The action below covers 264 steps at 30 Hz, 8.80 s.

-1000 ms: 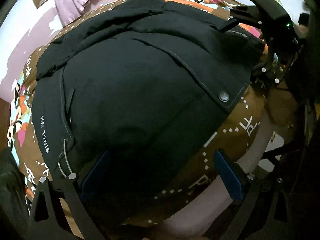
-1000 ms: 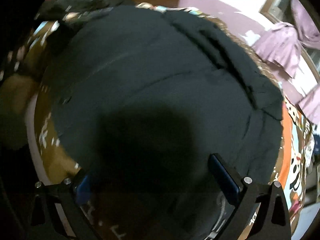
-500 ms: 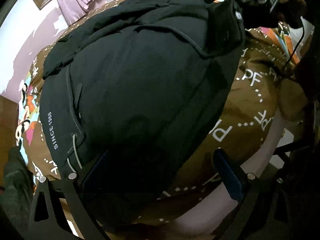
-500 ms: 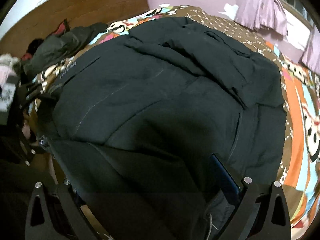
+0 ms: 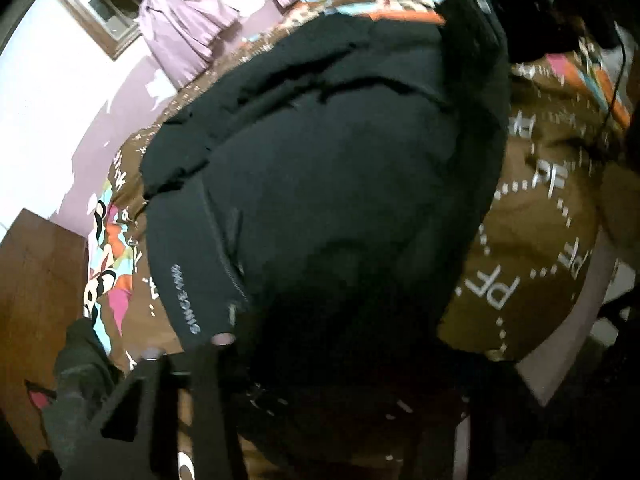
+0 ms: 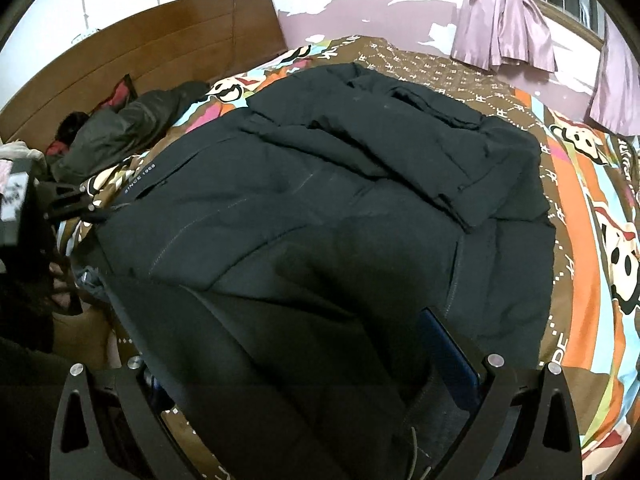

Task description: Fold large clothes

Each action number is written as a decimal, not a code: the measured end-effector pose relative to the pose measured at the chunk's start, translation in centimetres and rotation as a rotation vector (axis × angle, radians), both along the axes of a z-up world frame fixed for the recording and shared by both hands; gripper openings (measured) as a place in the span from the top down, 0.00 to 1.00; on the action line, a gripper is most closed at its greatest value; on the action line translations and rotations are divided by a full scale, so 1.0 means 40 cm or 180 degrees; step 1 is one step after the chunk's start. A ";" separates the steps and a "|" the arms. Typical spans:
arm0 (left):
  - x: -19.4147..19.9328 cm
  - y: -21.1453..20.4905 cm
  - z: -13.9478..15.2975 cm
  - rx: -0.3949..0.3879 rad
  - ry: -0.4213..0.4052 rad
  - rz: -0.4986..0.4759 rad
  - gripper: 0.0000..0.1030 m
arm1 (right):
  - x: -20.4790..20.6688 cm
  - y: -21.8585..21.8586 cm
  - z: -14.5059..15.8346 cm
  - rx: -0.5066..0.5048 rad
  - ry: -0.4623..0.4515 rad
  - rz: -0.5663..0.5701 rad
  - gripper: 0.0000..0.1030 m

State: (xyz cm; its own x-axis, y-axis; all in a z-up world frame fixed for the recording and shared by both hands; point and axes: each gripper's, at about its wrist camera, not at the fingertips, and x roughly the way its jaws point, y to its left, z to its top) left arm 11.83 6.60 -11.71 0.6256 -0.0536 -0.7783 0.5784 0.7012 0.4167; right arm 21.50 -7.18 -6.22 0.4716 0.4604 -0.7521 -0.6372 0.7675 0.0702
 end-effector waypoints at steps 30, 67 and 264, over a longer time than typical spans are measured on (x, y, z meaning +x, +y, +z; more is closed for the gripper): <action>0.088 0.000 0.332 -0.1217 -0.0960 0.0597 0.92 | -0.122 -0.100 0.155 -0.0187 -0.1308 -0.0151 0.90; 0.450 0.061 0.554 -0.1043 -0.1197 0.0915 0.94 | 0.354 0.001 0.373 -0.0452 -0.1587 -0.0510 0.87; 0.875 0.521 0.080 -0.3600 0.1168 0.2029 0.04 | 0.774 -0.335 -0.117 0.1419 0.0994 -0.1105 0.15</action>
State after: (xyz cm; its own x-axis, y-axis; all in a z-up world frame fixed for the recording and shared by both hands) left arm 46.81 27.44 -8.50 0.5488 -0.5522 -0.6276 -0.0220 0.7410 -0.6712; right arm 52.45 -20.57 -10.89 0.4393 0.6203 -0.6498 -0.2550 0.7797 0.5719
